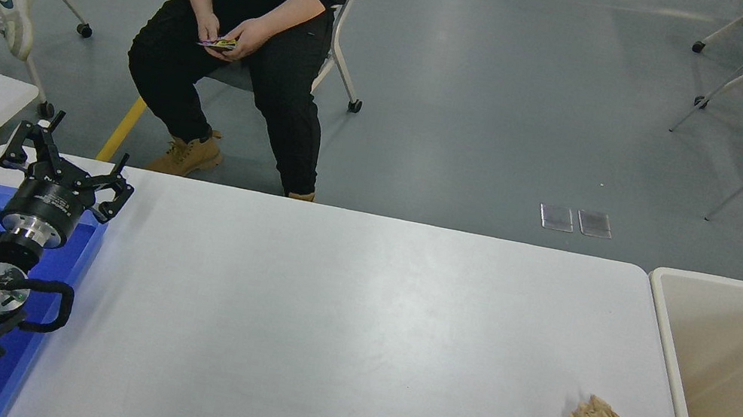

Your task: Clean the table surface

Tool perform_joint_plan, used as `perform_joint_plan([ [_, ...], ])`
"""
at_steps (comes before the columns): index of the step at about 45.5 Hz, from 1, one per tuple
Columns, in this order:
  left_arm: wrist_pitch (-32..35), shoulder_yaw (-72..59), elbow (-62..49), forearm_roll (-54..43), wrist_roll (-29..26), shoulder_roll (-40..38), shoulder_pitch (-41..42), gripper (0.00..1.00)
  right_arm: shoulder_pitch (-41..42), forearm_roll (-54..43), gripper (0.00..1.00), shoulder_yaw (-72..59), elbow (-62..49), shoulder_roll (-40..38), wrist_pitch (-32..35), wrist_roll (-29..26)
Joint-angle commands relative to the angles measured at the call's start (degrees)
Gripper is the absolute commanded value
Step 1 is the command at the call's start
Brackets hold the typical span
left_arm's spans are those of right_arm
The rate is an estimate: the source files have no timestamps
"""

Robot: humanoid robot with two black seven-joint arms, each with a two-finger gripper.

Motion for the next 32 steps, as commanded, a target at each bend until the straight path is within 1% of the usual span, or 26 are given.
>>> perform_joint_plan([
  [1, 0.0, 0.05, 0.04, 0.0, 0.0, 0.0, 0.0, 1.0, 9.16, -0.01, 0.98, 14.17, 0.07, -2.19, -0.1, 0.35],
  [6, 0.0, -0.04, 0.04, 0.0, 0.0, 0.0, 0.0, 1.0, 12.15, -0.01, 0.98, 19.19, 0.16, -2.98, -0.28, 0.52],
  [12, 0.0, -0.04, -0.05, 0.0, 0.0, 0.0, 0.0, 1.0, 16.99, 0.77, 0.98, 21.83, 1.3, -4.3, -0.28, 0.61],
  [17, 0.08, -0.04, 0.04, 0.0, 0.0, 0.0, 0.0, 1.0, 19.28, 6.13, 0.98, 24.9, 4.02, -4.82, -0.28, 0.61],
  [27, 0.0, -0.04, -0.05, 0.0, 0.0, 0.0, 0.0, 1.0, 21.48, 19.84, 0.98, 31.93, 10.87, -5.0, -0.28, 0.52],
  [32, 0.0, 0.05, -0.05, 0.0, 0.0, 0.0, 0.0, 1.0, 21.48, 21.61, 0.98, 35.36, 16.41, -5.09, -0.28, 0.61],
])
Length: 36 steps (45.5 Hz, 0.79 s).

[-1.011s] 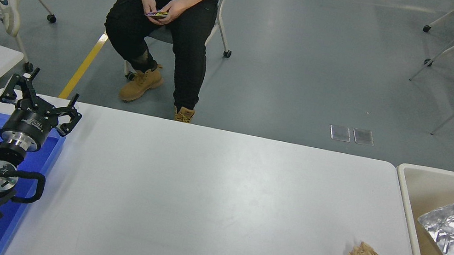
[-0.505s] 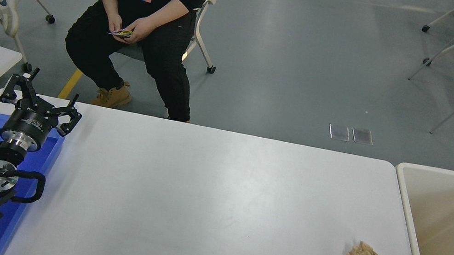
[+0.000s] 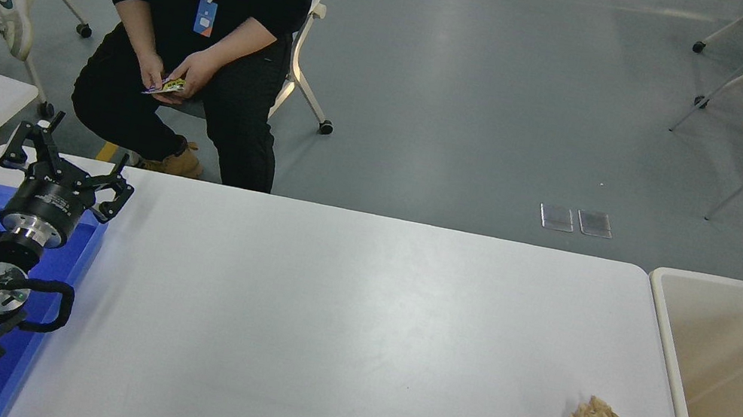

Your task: Clean the table surface

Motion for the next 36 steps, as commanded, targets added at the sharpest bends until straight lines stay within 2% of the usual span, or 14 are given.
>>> perform_joint_plan([
  [1, -0.02, -0.06, 0.04, 0.01, 0.0, 0.0, 0.0, 1.0, 2.23, 8.23, 0.98, 8.51, 9.83, -0.5, -0.01, 0.09],
  [10, -0.02, -0.06, -0.05, 0.01, 0.0, 0.0, 0.0, 1.0, 2.06, 8.23, 0.98, 17.91, 21.25, -0.32, -0.01, 0.35],
  [16, -0.02, -0.06, -0.05, 0.01, 0.0, 0.0, 0.0, 1.0, 0.48, 8.14, 0.98, 22.13, 27.59, 0.73, -0.09, 2.45],
  [27, -0.02, -0.06, -0.05, 0.01, 0.0, 0.0, 0.0, 1.0, -6.02, 7.52, 0.98, 22.93, 28.91, 5.83, 0.08, 13.0],
  [36, -0.02, -0.06, 0.04, 0.01, 0.0, 0.0, 0.0, 1.0, -12.88, 7.44, 0.98, 23.19, 28.82, 10.4, -0.01, 16.43],
])
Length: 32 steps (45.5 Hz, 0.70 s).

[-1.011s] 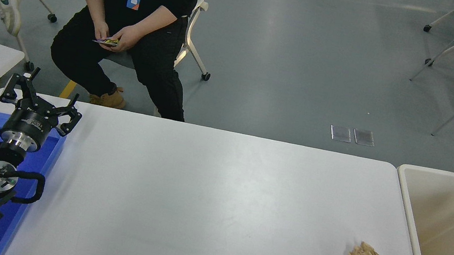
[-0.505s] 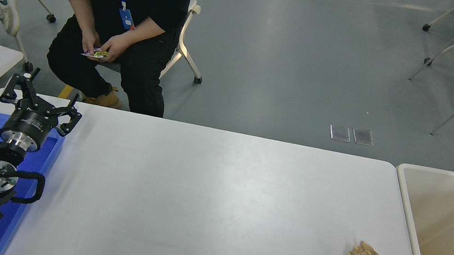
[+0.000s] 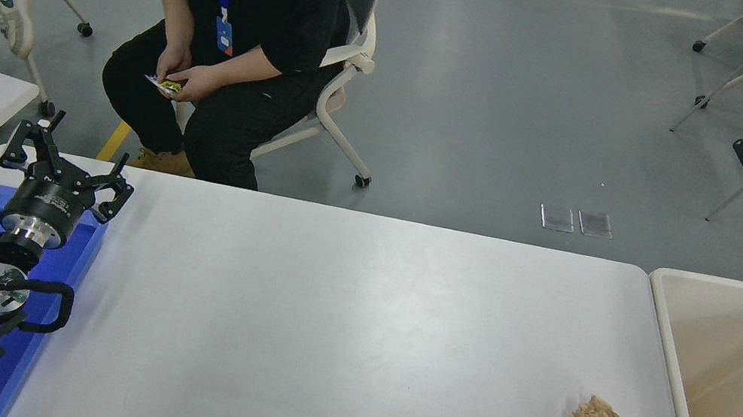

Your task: Clean the table surface

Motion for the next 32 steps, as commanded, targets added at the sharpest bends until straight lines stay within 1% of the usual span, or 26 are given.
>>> perform_joint_plan([
  [1, -0.04, -0.04, -0.05, 0.0, 0.0, 0.0, 0.0, 1.0, -7.71, -0.03, 0.98, 1.38, 1.6, 5.18, -0.03, 5.79],
  [10, 0.05, -0.04, 0.04, 0.0, 0.0, 0.0, 0.0, 1.0, -12.28, -0.03, 0.98, 0.59, 1.6, 7.82, 0.5, 9.74],
  [32, 0.05, 0.05, 0.04, 0.0, 0.0, 0.0, 0.0, 1.0, -14.3, -0.03, 0.98, 0.5, 1.68, 9.4, 0.5, 10.27],
])
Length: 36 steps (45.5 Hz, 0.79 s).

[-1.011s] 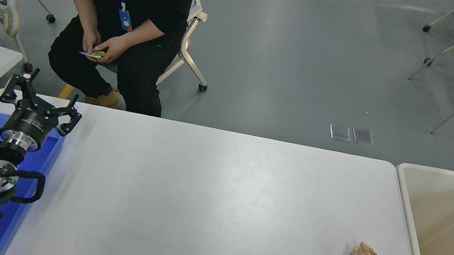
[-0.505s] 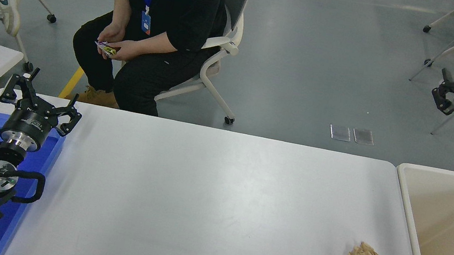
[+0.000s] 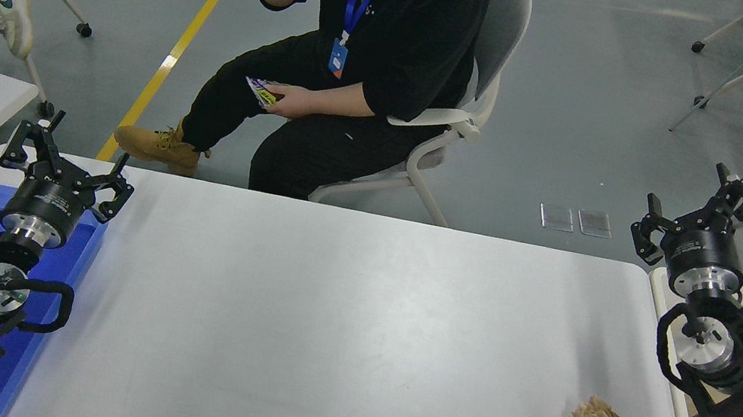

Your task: Clean the table surface

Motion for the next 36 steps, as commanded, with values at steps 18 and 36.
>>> perform_joint_plan([
  [18, -0.01, 0.05, -0.05, 0.0, 0.0, 0.0, 0.0, 1.0, -0.76, -0.01, 0.98, -0.14, -0.38, 0.59, -0.06, 0.62],
  [36, -0.01, -0.04, 0.04, 0.0, 0.0, 0.0, 0.0, 1.0, 5.13, 0.7, 0.98, -5.85, -0.91, -7.5, -0.32, 0.35],
])
